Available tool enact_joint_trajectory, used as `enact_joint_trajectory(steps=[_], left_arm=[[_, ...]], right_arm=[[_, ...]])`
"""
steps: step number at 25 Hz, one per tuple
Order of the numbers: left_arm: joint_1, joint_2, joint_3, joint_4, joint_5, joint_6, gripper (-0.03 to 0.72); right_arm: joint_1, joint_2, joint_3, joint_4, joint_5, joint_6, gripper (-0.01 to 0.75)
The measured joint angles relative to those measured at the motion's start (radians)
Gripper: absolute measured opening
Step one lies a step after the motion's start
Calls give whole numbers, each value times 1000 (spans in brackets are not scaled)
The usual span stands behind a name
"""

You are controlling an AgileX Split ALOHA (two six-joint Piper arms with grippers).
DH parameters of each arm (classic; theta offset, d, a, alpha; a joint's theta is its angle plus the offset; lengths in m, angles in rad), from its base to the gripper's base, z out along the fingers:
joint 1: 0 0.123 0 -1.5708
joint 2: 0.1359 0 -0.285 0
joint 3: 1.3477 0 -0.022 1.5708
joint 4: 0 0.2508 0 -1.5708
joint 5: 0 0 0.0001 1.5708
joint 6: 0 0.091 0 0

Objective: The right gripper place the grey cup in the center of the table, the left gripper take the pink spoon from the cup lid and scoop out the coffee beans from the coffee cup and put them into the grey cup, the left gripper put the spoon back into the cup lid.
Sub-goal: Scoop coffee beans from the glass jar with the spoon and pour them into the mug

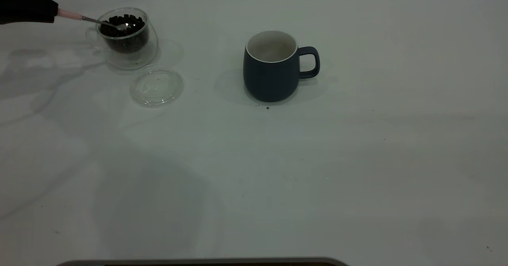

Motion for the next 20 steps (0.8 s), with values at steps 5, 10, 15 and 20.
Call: enact_joint_trajectory(steps=[5,10,15,20], left_arm=[[18,0,0,-3,34,-2,125],[56,3,0,-4,47,-3,125],[73,14,0,-54,94,-3,125],[74,48,0,-119,142,-1,125]], right_arm=[[0,0,0,0,0,0,591],[0,0,0,0,0,0,591],[0,0,0,0,0,0,591],[0,0,0,0,0,0,591]])
